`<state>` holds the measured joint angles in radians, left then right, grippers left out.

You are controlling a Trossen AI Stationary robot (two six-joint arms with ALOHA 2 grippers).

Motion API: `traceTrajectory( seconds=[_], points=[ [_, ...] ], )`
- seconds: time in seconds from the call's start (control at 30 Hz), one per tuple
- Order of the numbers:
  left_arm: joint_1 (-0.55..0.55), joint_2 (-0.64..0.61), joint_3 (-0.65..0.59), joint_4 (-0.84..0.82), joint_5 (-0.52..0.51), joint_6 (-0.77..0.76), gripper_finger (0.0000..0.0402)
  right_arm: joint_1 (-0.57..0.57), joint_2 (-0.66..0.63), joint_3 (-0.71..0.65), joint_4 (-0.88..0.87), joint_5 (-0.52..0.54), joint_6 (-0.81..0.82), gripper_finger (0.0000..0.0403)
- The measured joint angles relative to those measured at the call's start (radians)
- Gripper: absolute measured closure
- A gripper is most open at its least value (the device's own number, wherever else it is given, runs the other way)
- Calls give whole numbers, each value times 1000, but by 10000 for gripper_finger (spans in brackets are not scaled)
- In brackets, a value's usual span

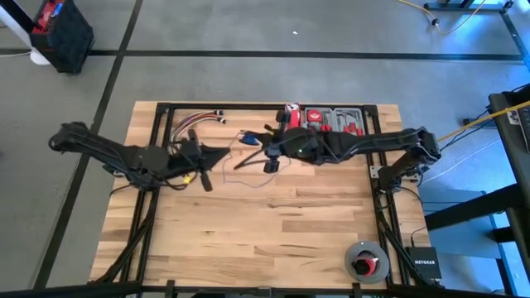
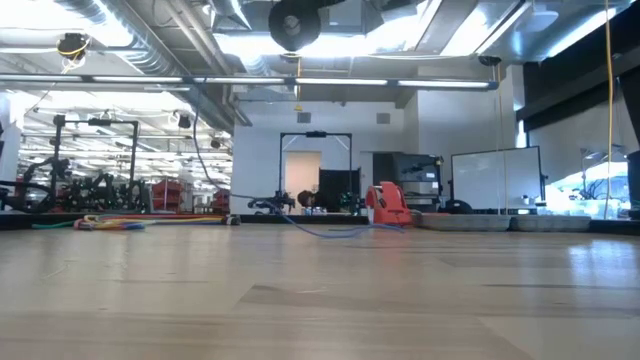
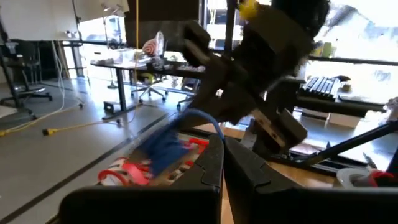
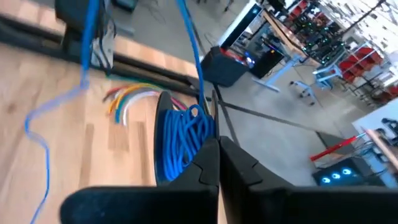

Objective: Coil cords
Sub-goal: Coil the blue wire on the black spool

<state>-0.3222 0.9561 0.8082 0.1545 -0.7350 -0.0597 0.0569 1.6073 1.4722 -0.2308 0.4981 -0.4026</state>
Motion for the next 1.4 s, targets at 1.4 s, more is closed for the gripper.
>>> traceTrajectory(
  seconds=[1.4],
  points=[
    [129,485,3,332,4,86,401,4,-152,287,49,-187,76,403]
  ],
)
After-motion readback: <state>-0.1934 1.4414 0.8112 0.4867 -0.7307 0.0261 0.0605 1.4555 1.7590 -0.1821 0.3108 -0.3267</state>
